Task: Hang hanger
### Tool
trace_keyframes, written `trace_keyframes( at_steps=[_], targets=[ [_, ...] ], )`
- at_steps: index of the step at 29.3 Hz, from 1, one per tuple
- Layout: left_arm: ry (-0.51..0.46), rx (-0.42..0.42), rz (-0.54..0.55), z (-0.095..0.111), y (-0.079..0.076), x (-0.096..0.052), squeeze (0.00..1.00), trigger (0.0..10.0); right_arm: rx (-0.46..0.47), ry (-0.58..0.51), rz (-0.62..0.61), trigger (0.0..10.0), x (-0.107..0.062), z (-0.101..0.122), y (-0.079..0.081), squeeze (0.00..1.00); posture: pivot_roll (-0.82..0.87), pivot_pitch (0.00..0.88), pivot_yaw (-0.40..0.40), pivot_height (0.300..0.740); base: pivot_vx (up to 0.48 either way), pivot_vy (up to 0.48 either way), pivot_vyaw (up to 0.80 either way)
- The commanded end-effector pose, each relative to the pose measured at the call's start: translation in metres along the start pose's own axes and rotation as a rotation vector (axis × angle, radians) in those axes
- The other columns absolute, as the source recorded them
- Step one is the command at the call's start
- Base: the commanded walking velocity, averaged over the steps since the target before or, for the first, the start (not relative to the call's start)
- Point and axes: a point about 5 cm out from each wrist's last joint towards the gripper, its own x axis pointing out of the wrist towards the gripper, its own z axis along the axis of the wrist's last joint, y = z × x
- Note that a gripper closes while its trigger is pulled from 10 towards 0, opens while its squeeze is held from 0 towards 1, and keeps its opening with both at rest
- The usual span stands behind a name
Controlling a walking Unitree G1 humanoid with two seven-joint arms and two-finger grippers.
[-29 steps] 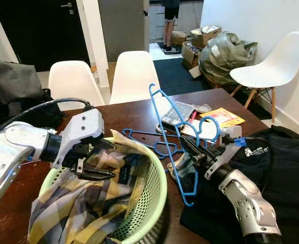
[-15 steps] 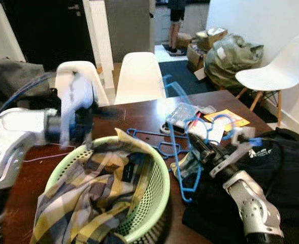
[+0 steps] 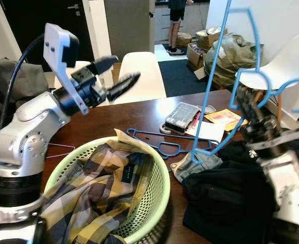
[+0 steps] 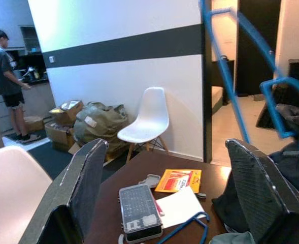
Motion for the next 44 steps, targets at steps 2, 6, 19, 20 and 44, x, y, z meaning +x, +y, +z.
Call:
trace_keyframes(
  at_steps=[2, 6, 19, 20, 44],
  targets=[
    [0.028, -0.017, 0.079, -0.008, 0.002, -0.001, 0.00, 10.0, -0.030, -0.007, 0.051, 10.0, 0.011, 0.014, 0.014, 0.00, -0.08, 0.000, 0.010, 0.740, 0.000, 0.000, 0.00],
    [0.051, -0.022, 0.070, -0.013, -0.008, 0.003, 0.00, 10.0, -0.082, 0.046, 0.109, 10.0, 0.025, 0.023, 0.030, 0.00, -0.09, 0.000, 0.002, 0.740, -0.277, 0.000, 0.00],
    [0.038, -0.090, 0.005, -0.021, -0.037, 0.016, 0.00, 10.0, -0.165, 0.053, -0.050, 10.0, 0.036, 0.039, 0.014, 0.00, -0.09, 0.000, -0.009, 0.740, -0.313, 0.000, -0.18],
    [0.035, -0.093, 0.002, -0.022, -0.038, 0.017, 0.00, 10.0, -0.170, 0.057, -0.059, 10.0, 0.036, 0.039, 0.013, 0.00, -0.09, 0.000, -0.009, 0.740, 0.000, 0.000, -0.80],
    [0.088, 0.032, 0.054, -0.046, -0.041, 0.023, 0.00, 10.0, -0.369, 0.105, -0.424, 10.0, 0.017, 0.031, -0.031, 0.00, -0.10, 0.000, 0.001, 0.740, 0.000, 0.000, -0.80]
  ],
)
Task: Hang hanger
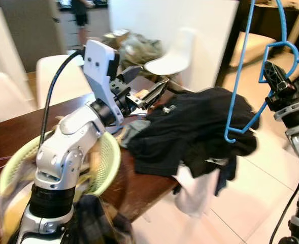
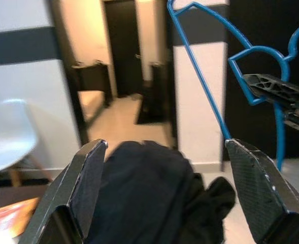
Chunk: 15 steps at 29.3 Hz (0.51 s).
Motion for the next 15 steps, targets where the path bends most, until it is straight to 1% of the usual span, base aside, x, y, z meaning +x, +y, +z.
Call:
trace_keyframes(
  at_steps=[1, 4, 7, 8, 9, 10, 13, 15],
  targets=[
    [0.039, 0.015, 0.045, -0.011, 0.006, -0.002, 0.00, 10.0, -0.023, 0.029, -0.025, 10.0, -0.001, -0.011, -0.001, 0.00, -0.10, 0.000, 0.001, 0.740, 0.000, 0.000, -0.80],
    [0.067, 0.019, 0.064, -0.018, 0.008, -0.004, 0.00, 10.0, -0.039, 0.050, -0.032, 10.0, -0.003, -0.019, 0.000, 0.00, -0.10, 0.000, 0.002, 0.740, 0.000, 0.000, -0.80],
    [0.064, -0.012, 0.094, -0.022, 0.009, -0.004, 0.00, 10.0, -0.057, 0.061, -0.025, 10.0, -0.004, -0.025, 0.003, 0.00, -0.11, 0.000, 0.001, 0.740, 0.000, 0.000, -0.80],
    [0.061, -0.015, 0.127, -0.023, 0.011, -0.005, 0.00, 10.0, -0.063, 0.064, -0.023, 10.0, -0.006, -0.029, 0.004, 0.00, -0.11, 0.000, 0.001, 0.740, 0.000, -0.262, 0.00],
    [0.056, -0.018, 0.190, -0.024, 0.018, -0.005, 0.00, 10.0, -0.058, 0.083, -0.019, 10.0, -0.008, -0.037, 0.007, 0.00, -0.11, 0.000, 0.000, 0.740, 0.000, -0.412, 0.00],
    [0.056, -0.019, 0.218, -0.024, 0.021, -0.005, 0.00, 10.0, -0.057, 0.098, -0.019, 10.0, -0.009, -0.041, 0.007, 0.00, -0.11, 0.000, 0.000, 0.740, 0.000, -0.412, 0.00],
    [0.057, -0.010, 0.226, -0.025, 0.023, -0.004, 0.00, 10.0, -0.064, 0.102, -0.018, 10.0, -0.009, -0.043, 0.008, 0.00, -0.11, 0.000, 0.000, 0.740, 0.000, -0.430, 0.00],
    [0.066, 0.018, 0.285, -0.027, 0.031, -0.002, 0.00, 10.0, -0.063, 0.133, 0.000, 10.0, -0.013, -0.054, 0.012, 0.00, -0.11, 0.000, 0.004, 0.740, 0.000, -0.450, 0.00]
  ],
)
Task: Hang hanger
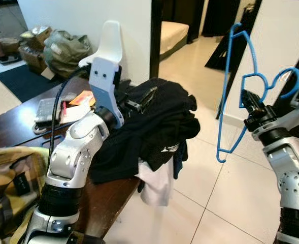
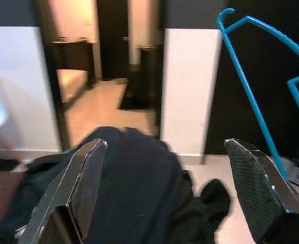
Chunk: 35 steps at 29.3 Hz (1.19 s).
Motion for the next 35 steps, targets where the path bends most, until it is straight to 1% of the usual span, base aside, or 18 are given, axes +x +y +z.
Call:
trace_keyframes(
  at_steps=[1, 2, 5, 11, 13, 14, 15, 16, 18, 19, 20, 22, 24, 26, 28, 30, 32, 35],
  targets=[
    [0.003, 0.025, 0.049, 0.000, 0.007, 0.003, 0.00, 10.0, -0.014, 0.015, 0.024, 10.0, -0.001, -0.006, 0.006, 0.00, -0.11, 0.000, 0.004, 0.740, 0.000, -0.450, 0.00],
    [0.002, 0.037, 0.086, 0.000, 0.011, 0.005, 0.00, 10.0, -0.012, 0.031, 0.035, 10.0, -0.003, -0.013, 0.009, 0.00, -0.11, 0.000, 0.005, 0.740, 0.000, -0.450, 0.00],
    [0.008, 0.035, 0.121, -0.002, 0.012, 0.007, 0.00, 10.0, -0.015, 0.042, 0.044, 10.0, -0.006, -0.017, 0.011, 0.00, -0.12, 0.000, 0.006, 0.740, 0.000, -0.454, 0.00],
    [0.007, 0.018, 0.145, -0.003, 0.014, 0.009, 0.00, 10.0, -0.047, 0.072, 0.059, 10.0, -0.009, -0.022, 0.013, 0.00, -0.12, 0.000, 0.006, 0.740, 0.000, -0.456, 0.00],
    [0.026, 0.042, 0.220, -0.007, 0.024, 0.010, 0.00, 10.0, -0.098, 0.124, 0.057, 10.0, -0.013, -0.032, 0.011, 0.00, -0.12, 0.000, 0.006, 0.740, 0.000, 0.000, 0.00],
    [0.026, 0.042, 0.220, -0.007, 0.024, 0.010, 0.00, 10.0, -0.098, 0.124, 0.057, 10.0, -0.013, -0.032, 0.011, 0.00, -0.12, 0.000, 0.006, 0.740, 0.000, 0.000, 0.00],
    [0.084, 0.087, 0.305, -0.015, 0.040, 0.008, 0.00, 10.0, -0.139, 0.172, 0.034, 10.0, -0.018, -0.043, 0.006, 0.00, -0.12, 0.000, 0.005, 0.740, 0.000, 0.000, 0.00],
    [0.084, 0.087, 0.305, -0.015, 0.040, 0.008, 0.00, 10.0, -0.139, 0.172, 0.034, 10.0, -0.018, -0.043, 0.006, 0.00, -0.12, 0.000, 0.005, 0.740, 0.000, 0.000, 0.00],
    [0.135, 0.112, 0.357, -0.024, 0.052, 0.007, 0.00, 10.0, -0.142, 0.183, 0.017, 10.0, -0.020, -0.047, 0.002, 0.00, -0.12, 0.000, 0.005, 0.740, 0.000, 0.000, 0.00],
    [0.170, 0.156, 0.382, -0.031, 0.062, 0.005, 0.00, 10.0, -0.141, 0.186, 0.016, 10.0, -0.021, -0.049, 0.002, 0.00, -0.12, 0.000, 0.005, 0.740, 0.000, 0.000, 0.00],
    [0.170, 0.156, 0.382, -0.031, 0.062, 0.005, 0.00, 10.0, -0.141, 0.186, 0.016, 10.0, -0.021, -0.049, 0.002, 0.00, -0.12, 0.000, 0.005, 0.740, 0.000, 0.000, 0.00],
    [0.221, 0.205, 0.392, -0.046, 0.073, 0.004, 0.00, 10.0, -0.138, 0.197, 0.020, 10.0, -0.023, -0.052, 0.003, 0.00, -0.13, 0.000, 0.005, 0.740, 0.000, 0.000, 0.00],
    [0.240, 0.219, 0.397, -0.051, 0.077, 0.003, 0.00, 10.0, -0.139, 0.202, 0.023, 10.0, -0.023, -0.053, 0.004, 0.00, -0.13, 0.000, 0.005, 0.740, 0.000, 0.000, 0.00],
    [0.319, 0.249, 0.412, -0.064, 0.087, 0.000, 0.00, 10.0, -0.145, 0.209, 0.031, 10.0, -0.025, -0.054, 0.006, 0.00, -0.14, 0.000, 0.009, 0.740, 0.000, 0.000, 0.00],
    [0.347, 0.259, 0.416, -0.069, 0.091, -0.001, 0.00, 10.0, -0.148, 0.210, 0.031, 10.0, -0.026, -0.054, 0.006, 0.00, -0.14, 0.000, 0.010, 0.740, 0.000, 0.000, 0.00],
    [0.347, 0.259, 0.416, -0.069, 0.091, -0.001, 0.00, 10.0, -0.148, 0.210, 0.031, 10.0, -0.026, -0.054, 0.006, 0.00, -0.14, 0.000, 0.010, 0.740, 0.000, 0.000, 0.00],
    [0.401, 0.274, 0.432, -0.079, 0.099, -0.005, 0.00, 10.0, -0.152, 0.210, 0.032, 10.0, -0.027, -0.054, 0.007, 0.00, -0.15, 0.000, 0.014, 0.740, 0.000, 0.000, 0.00],
    [0.411, 0.270, 0.440, -0.086, 0.104, -0.008, 0.00, 10.0, -0.156, 0.209, 0.044, 10.0, -0.028, -0.052, 0.010, 0.00, -0.15, 0.000, 0.016, 0.740, 0.000, 0.000, 0.00]
  ],
)
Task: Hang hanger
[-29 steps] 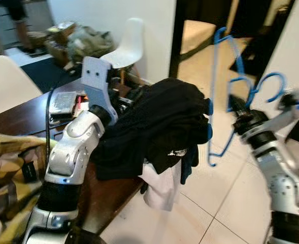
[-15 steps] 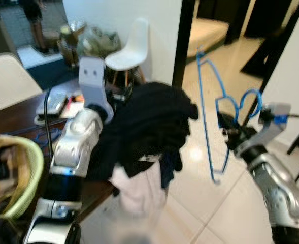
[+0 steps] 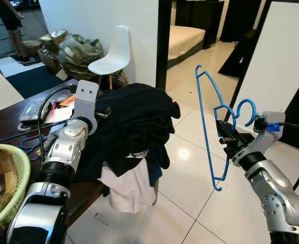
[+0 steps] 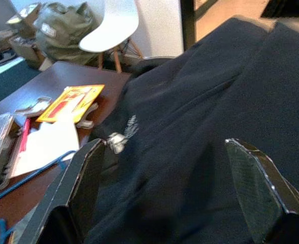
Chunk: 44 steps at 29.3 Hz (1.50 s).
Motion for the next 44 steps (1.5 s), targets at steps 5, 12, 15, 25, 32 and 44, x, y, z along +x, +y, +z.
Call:
trace_keyframes(
  at_steps=[5, 12, 15, 25, 32, 44],
  targets=[
    [-0.022, 0.030, -0.039, -0.004, 0.002, 0.005, 0.00, 10.0, -0.007, -0.016, 0.033, 10.0, -0.004, 0.009, 0.010, 0.00, -0.18, 0.000, 0.022, 0.740, 0.000, 0.000, 0.00],
    [-0.011, 0.033, -0.171, -0.007, -0.016, 0.009, 0.00, 10.0, -0.027, -0.027, 0.038, 10.0, -0.009, 0.019, 0.011, 0.00, -0.21, 0.000, 0.018, 0.740, 0.000, 0.000, 0.00],
    [-0.009, 0.050, -0.201, -0.010, -0.023, 0.009, 0.00, 10.0, -0.037, -0.026, 0.037, 10.0, -0.011, 0.022, 0.011, 0.00, -0.21, 0.000, 0.012, 0.740, 0.000, 0.000, 0.00],
    [0.035, 0.127, -0.249, -0.021, -0.031, 0.008, 0.00, 0.0, -0.047, -0.025, 0.040, 10.0, -0.015, 0.028, 0.012, 0.00, -0.22, 0.000, 0.007, 0.740, 0.000, 0.000, 0.00],
    [0.055, 0.135, -0.233, -0.025, -0.024, 0.007, 0.00, 0.0, -0.048, -0.023, 0.041, 10.0, -0.015, 0.030, 0.013, 0.00, -0.22, 0.000, 0.006, 0.740, 0.000, 0.000, 0.00],
    [0.028, -0.113, -0.253, -0.011, -0.016, 0.011, 0.00, 0.0, -0.025, -0.030, 0.024, 10.0, -0.016, 0.026, 0.013, 0.00, -0.20, 0.000, 0.031, 0.740, 0.000, 0.000, 0.00]
  ],
)
